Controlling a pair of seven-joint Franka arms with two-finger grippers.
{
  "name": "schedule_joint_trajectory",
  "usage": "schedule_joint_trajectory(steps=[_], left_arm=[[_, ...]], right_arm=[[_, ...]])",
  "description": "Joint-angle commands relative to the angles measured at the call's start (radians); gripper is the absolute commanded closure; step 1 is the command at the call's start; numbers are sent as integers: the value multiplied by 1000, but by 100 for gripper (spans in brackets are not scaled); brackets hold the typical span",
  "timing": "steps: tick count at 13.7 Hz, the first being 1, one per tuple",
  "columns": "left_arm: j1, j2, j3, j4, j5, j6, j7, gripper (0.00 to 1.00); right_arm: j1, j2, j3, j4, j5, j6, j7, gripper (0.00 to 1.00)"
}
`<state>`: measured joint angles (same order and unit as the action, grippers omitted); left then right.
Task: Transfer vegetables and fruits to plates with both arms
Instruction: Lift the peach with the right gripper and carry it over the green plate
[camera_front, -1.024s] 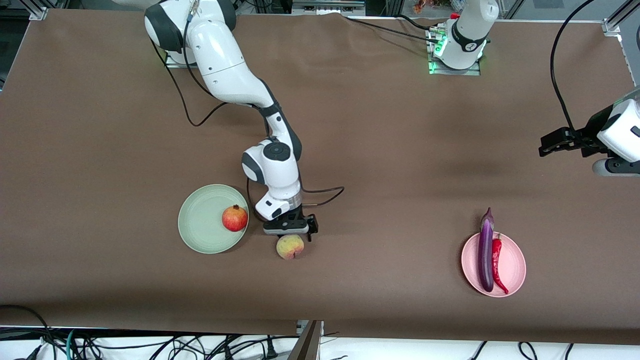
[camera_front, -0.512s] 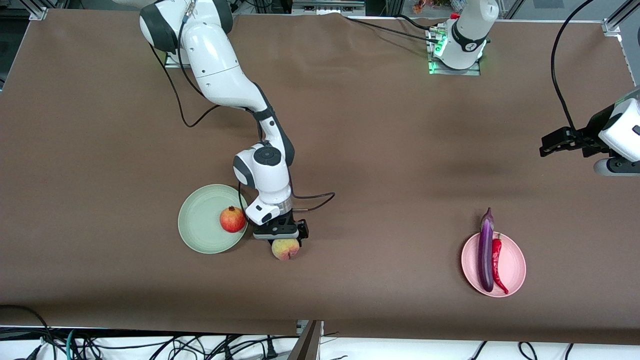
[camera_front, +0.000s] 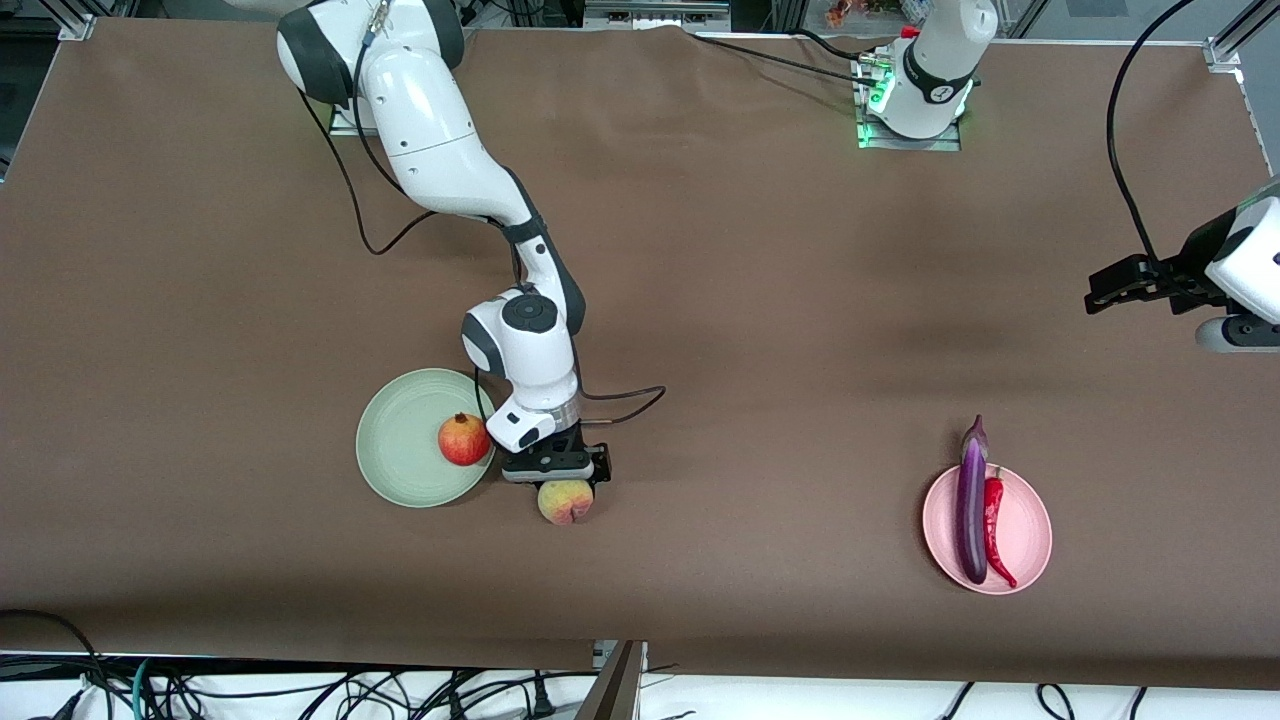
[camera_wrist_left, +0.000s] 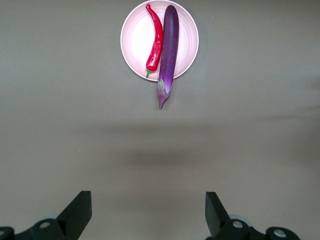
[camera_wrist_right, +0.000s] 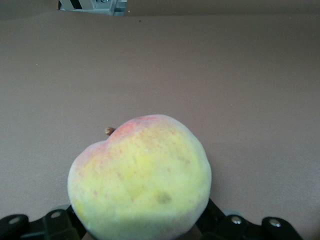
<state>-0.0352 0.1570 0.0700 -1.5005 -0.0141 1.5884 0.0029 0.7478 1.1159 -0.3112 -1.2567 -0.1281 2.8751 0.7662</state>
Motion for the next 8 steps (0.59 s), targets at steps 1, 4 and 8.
schedule_joint_trajectory(steps=[1, 4, 8], left_arm=[[3, 13, -3, 28, 8, -8, -4, 0], [3, 13, -3, 28, 6, -8, -4, 0], [2, 13, -3, 28, 8, -8, -4, 0]], right_arm=[[5, -62, 0, -36, -25, -34, -10, 66], [13, -126, 0, -42, -27, -100, -30, 66], [8, -293, -3, -134, -24, -223, -142, 64]])
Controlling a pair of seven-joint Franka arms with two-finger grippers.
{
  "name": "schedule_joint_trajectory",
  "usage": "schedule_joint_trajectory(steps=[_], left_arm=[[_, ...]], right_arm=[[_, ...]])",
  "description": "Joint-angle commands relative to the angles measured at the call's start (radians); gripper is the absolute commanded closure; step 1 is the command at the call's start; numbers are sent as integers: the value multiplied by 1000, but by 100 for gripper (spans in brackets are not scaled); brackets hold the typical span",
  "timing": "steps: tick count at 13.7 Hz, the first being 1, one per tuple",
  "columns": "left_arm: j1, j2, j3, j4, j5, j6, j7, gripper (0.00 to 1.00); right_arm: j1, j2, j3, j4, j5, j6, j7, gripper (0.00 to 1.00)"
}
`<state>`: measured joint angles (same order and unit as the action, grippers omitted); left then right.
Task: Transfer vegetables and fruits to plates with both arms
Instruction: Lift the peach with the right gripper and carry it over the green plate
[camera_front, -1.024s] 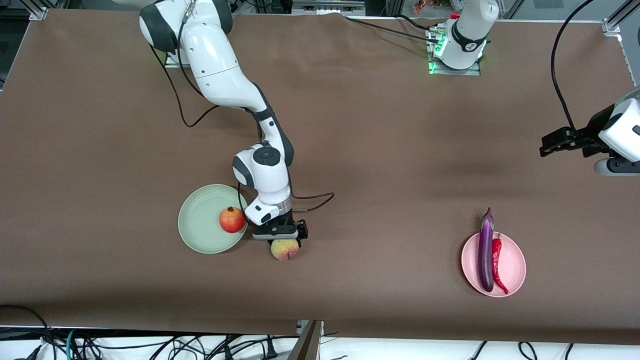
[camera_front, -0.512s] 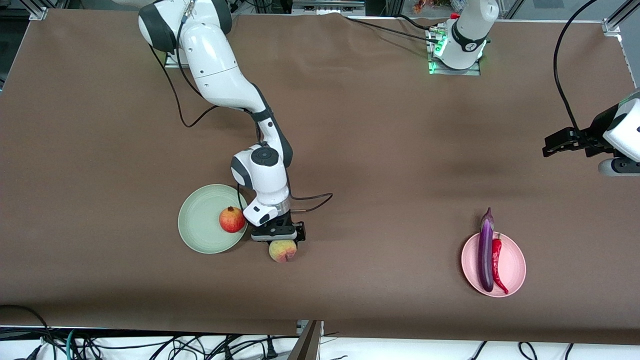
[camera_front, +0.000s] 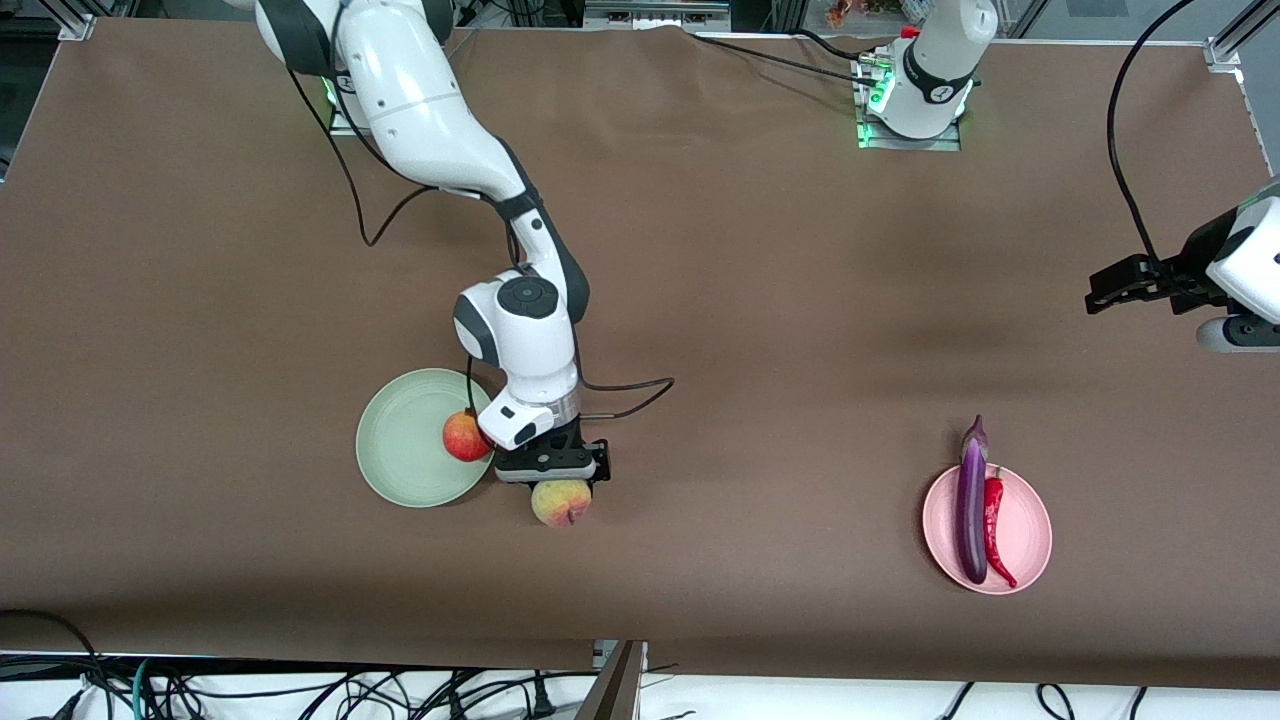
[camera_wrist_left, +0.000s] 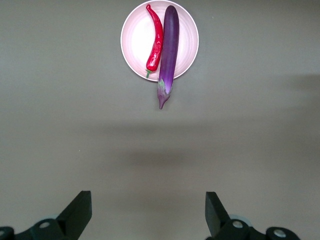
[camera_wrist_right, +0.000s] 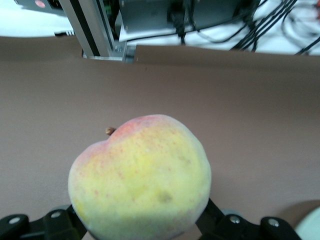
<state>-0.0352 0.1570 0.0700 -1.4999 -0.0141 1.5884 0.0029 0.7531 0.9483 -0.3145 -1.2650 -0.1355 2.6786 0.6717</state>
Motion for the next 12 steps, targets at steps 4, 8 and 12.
schedule_joint_trajectory(steps=[4, 8, 12], left_arm=[[-8, 13, -6, 27, 8, -8, -9, 0], [-8, 13, -6, 29, 9, -8, -9, 0], [-2, 13, -6, 29, 11, -8, -9, 0]], right_arm=[[-20, -337, -34, -452, -12, 122, -180, 61], [-47, -439, -73, -733, -13, 241, -317, 58], [-60, -450, -136, -778, -12, 239, -417, 40]])
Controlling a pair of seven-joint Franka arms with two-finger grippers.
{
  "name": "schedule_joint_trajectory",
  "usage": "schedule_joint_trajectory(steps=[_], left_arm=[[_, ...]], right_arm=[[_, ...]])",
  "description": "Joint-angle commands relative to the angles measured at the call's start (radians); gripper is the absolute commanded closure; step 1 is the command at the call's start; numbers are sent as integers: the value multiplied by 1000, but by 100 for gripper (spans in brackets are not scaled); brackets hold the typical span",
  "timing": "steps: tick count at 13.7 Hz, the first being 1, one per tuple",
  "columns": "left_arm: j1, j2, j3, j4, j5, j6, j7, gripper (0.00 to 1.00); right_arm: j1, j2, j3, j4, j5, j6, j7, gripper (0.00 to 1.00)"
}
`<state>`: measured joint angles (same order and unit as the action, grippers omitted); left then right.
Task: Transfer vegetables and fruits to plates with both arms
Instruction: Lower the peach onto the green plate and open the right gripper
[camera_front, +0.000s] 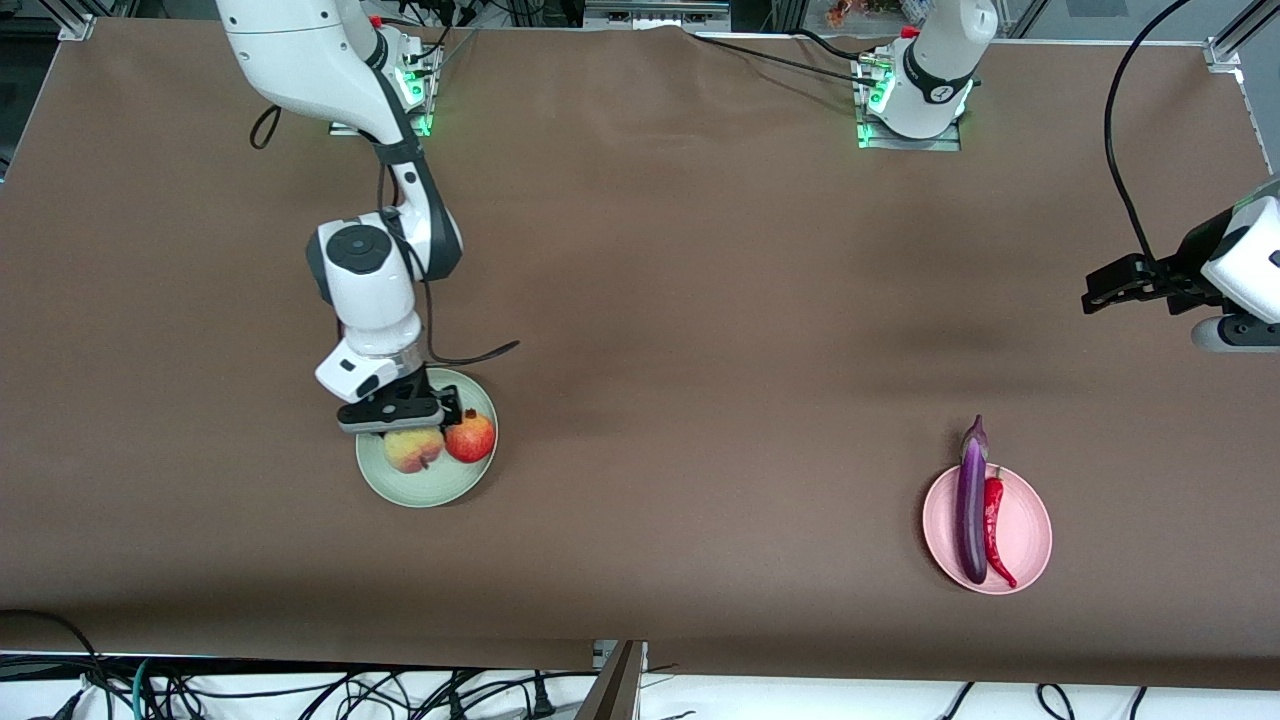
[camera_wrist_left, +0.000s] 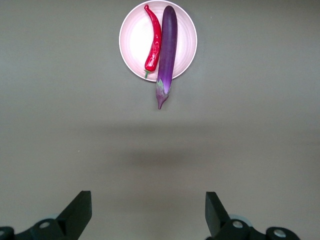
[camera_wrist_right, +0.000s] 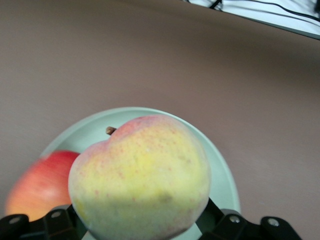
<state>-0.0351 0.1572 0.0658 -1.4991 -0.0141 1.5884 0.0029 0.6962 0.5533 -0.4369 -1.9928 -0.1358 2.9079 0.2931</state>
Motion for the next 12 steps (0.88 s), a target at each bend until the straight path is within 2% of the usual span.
schedule_joint_trajectory(steps=[1, 2, 7, 9, 12], left_arm=[[-9, 13, -1, 28, 20, -8, -9, 0], [-12, 13, -1, 28, 20, -8, -9, 0], [1, 24, 3, 37, 13, -8, -9, 0], [-2, 70, 0, 123, 22, -10, -9, 0], [-6, 87, 0, 143, 22, -10, -9, 0]], right_arm=[[-6, -53, -14, -49, -11, 8, -40, 20], [-7, -55, -14, -49, -11, 7, -54, 2], [-6, -104, -2, -41, -7, -134, -61, 1], [-4, -153, 6, -12, -10, -282, -68, 1], [-4, -190, 29, 92, 7, -506, -69, 1]])
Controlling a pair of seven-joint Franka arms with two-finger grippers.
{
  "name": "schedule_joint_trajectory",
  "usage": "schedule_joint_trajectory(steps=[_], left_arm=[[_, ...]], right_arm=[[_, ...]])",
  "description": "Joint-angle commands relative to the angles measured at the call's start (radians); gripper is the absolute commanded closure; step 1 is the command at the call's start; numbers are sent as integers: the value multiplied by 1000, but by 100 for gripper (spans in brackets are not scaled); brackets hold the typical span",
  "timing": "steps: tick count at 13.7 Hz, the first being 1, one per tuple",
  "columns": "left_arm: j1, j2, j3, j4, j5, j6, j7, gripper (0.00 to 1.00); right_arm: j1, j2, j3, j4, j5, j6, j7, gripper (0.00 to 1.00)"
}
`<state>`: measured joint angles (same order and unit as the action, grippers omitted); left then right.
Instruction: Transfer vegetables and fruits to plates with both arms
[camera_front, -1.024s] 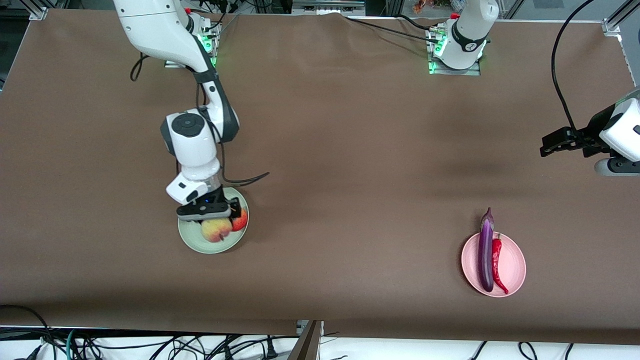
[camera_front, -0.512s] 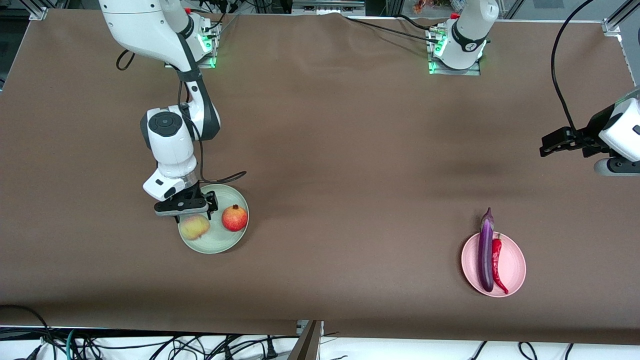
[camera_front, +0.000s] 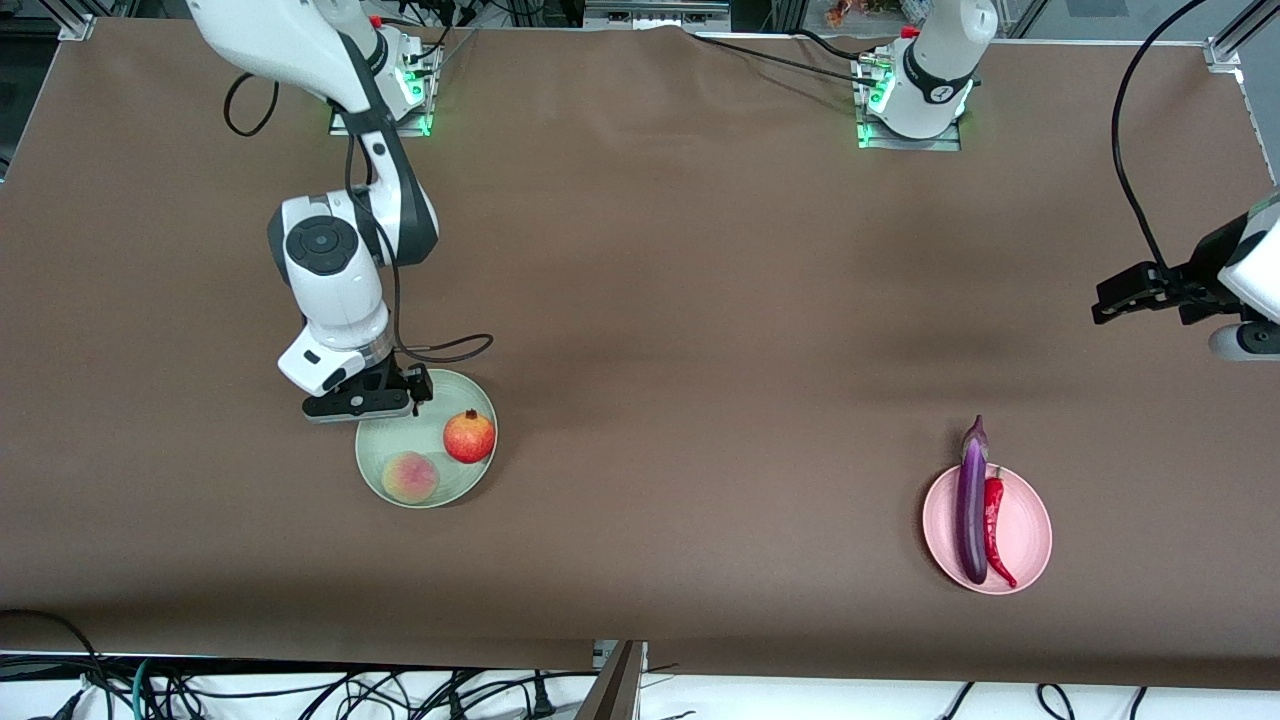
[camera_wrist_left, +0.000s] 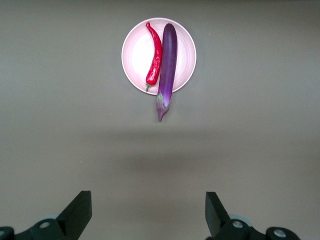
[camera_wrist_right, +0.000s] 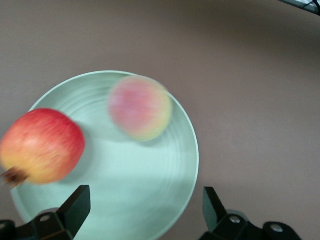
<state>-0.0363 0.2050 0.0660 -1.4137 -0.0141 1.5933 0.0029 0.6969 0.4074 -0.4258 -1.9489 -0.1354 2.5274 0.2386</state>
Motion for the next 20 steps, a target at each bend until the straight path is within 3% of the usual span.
schedule_joint_trajectory(steps=[1, 4, 5, 8, 10, 11, 12, 14, 15, 17, 20], left_arm=[[-4, 39, 2, 58, 22, -15, -9, 0], [3, 37, 0, 58, 22, -15, -9, 0], [-4, 39, 0, 58, 22, -15, -9, 0], [-4, 37, -2, 58, 20, -15, -9, 0], [3, 37, -2, 56, 14, -15, -9, 0], [4, 37, -2, 56, 16, -15, -9, 0], [4, 37, 0, 58, 19, -15, -9, 0], [3, 37, -2, 56, 10, -15, -9, 0], [-8, 37, -3, 58, 9, -15, -9, 0], [-11, 37, -6, 56, 10, -15, -11, 0], [-20, 39, -6, 56, 17, -13, -11, 0]], right_arm=[[-5, -48, 18, 89, 23, -204, -19, 1], [-11, -85, -1, 230, 56, -422, -140, 1], [-17, -94, -7, 286, 95, -515, -177, 1], [-25, -148, -100, 380, 290, -802, -314, 1], [-28, -217, -146, 380, 289, -835, -321, 0], [-52, -260, -137, 371, 280, -845, -312, 1], [-127, -310, -86, 348, 260, -860, -312, 1], [-374, -398, 184, 300, 164, -862, -285, 1], [-428, -432, 250, 265, 130, -857, -228, 1], [-451, -491, 271, 185, 115, -823, -199, 0], [-461, -472, 277, 220, 120, -831, -210, 0]])
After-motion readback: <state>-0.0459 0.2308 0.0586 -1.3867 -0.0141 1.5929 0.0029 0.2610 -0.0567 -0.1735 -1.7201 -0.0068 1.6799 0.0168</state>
